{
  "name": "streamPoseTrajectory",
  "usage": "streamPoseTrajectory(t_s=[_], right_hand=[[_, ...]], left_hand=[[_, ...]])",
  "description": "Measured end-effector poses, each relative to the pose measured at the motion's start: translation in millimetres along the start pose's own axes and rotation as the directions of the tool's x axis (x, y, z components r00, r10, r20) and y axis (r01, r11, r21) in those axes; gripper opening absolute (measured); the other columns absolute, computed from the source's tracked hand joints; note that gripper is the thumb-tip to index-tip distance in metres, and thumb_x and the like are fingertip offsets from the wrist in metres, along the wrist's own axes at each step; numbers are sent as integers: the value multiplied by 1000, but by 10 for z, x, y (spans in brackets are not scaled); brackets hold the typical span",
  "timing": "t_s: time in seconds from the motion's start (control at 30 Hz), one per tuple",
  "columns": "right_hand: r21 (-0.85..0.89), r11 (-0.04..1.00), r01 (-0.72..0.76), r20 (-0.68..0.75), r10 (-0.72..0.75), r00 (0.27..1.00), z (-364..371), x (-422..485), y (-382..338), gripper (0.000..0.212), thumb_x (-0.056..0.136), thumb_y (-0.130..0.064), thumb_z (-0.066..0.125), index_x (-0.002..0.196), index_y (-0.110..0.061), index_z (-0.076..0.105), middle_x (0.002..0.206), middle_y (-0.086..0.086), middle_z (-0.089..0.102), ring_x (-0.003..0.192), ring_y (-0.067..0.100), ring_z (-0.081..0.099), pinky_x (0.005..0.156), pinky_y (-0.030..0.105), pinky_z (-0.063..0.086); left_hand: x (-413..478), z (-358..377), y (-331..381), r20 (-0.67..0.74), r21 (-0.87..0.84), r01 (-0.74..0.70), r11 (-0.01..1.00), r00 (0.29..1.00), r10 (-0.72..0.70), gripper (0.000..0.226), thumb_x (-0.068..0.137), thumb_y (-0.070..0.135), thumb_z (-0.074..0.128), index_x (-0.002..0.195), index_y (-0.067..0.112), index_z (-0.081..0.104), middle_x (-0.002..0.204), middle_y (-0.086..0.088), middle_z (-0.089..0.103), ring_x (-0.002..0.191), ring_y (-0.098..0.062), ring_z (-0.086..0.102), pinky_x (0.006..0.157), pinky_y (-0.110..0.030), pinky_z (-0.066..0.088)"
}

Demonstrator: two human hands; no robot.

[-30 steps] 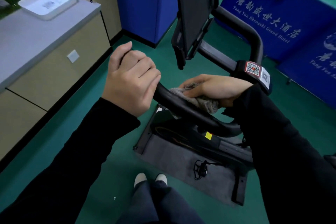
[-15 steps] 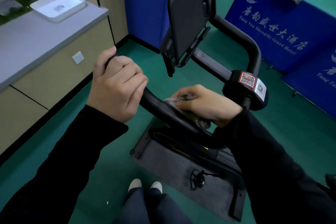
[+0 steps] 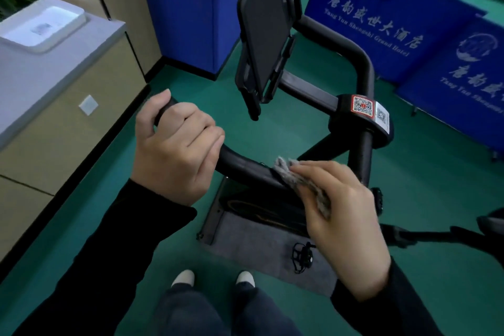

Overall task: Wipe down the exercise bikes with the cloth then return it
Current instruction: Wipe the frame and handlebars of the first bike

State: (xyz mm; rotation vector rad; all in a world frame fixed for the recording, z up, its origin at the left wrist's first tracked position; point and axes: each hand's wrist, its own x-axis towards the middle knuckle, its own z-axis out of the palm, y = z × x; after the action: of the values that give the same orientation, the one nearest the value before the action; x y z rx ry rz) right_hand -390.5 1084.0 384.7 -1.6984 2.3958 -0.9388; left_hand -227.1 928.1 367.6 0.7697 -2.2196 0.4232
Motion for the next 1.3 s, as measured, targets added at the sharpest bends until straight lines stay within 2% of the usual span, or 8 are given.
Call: streamPoseTrajectory(t_s=[0.17, 0.37, 0.57, 0.67, 0.8, 1.03, 1.2, 1.3], right_hand=[[-60, 985, -164, -399, 127, 908, 379, -438, -191, 18, 87, -9, 65, 104, -3, 70, 111, 9, 52, 97, 22, 51, 89, 19, 41], [195, 930, -312, -711, 353, 609, 872, -353, -511, 17, 86, -10, 64, 97, 1, 70, 100, 8, 45, 89, 10, 49, 83, 5, 39], [416, 868, -273, -756, 496, 426, 1391, -131, -1022, 11, 84, -7, 63, 87, 1, 69, 93, 10, 48, 84, 7, 51, 78, 12, 43], [415, 867, -277, -784, 495, 374, 1439, -100, -1027, 9, 83, -1, 67, 92, 0, 71, 91, 12, 49, 82, 11, 53, 73, 19, 47], [443, 831, -338, -820, 527, 222, 1375, -135, -871, 15, 82, 2, 68, 97, -1, 71, 94, 9, 47, 82, 14, 52, 76, 17, 45], [350, 908, -228, -837, 413, 358, 1635, -51, -1136, 15, 84, -1, 64, 97, -1, 72, 95, 8, 47, 91, 1, 49, 81, 13, 41], [459, 835, -303, -836, 521, 170, 1504, -87, -916, 16, 83, 2, 68, 98, -3, 71, 96, 8, 47, 86, 14, 54, 78, 19, 46], [427, 863, -269, -842, 488, 231, 1595, -28, -1062, 15, 84, -1, 65, 99, -4, 71, 97, 8, 46, 88, 11, 53, 78, 17, 44]], left_hand=[[-24, 0, -32, -7, -50, -24, 998, 1000, 24, 22, 92, 17, 52, 77, 11, 67, 82, -1, 67, 93, -23, 52, 105, -38, 22], [4, -1, -49, 1, -87, -15, 996, 1000, 15, 23, 92, 17, 51, 75, 10, 64, 80, -3, 65, 94, -23, 49, 107, -37, 19], [10, -28, -112, 22, -117, -84, 990, 996, 87, 26, 95, 19, 47, 78, 11, 64, 82, -4, 64, 96, -23, 47, 106, -40, 20], [8, -30, -151, 38, -118, -123, 985, 991, 128, 27, 97, 20, 45, 81, 11, 64, 83, -5, 63, 97, -23, 45, 105, -41, 21], [7, -33, -163, 67, -143, -118, 983, 989, 129, 31, 98, 23, 43, 81, 10, 65, 83, -4, 62, 98, -22, 44, 105, -41, 21], [6, -60, -169, 95, -182, -117, 976, 986, 136, 32, 99, 22, 40, 84, 10, 66, 87, -4, 63, 101, -22, 44, 107, -40, 18], [5, -70, -173, 114, -204, -107, 973, 985, 132, 30, 98, 21, 41, 86, 9, 66, 89, -4, 63, 101, -23, 44, 108, -40, 16], [11, -68, -173, 116, -207, -104, 973, 985, 130, 30, 99, 20, 41, 86, 8, 66, 89, -6, 63, 101, -23, 44, 109, -41, 16]])
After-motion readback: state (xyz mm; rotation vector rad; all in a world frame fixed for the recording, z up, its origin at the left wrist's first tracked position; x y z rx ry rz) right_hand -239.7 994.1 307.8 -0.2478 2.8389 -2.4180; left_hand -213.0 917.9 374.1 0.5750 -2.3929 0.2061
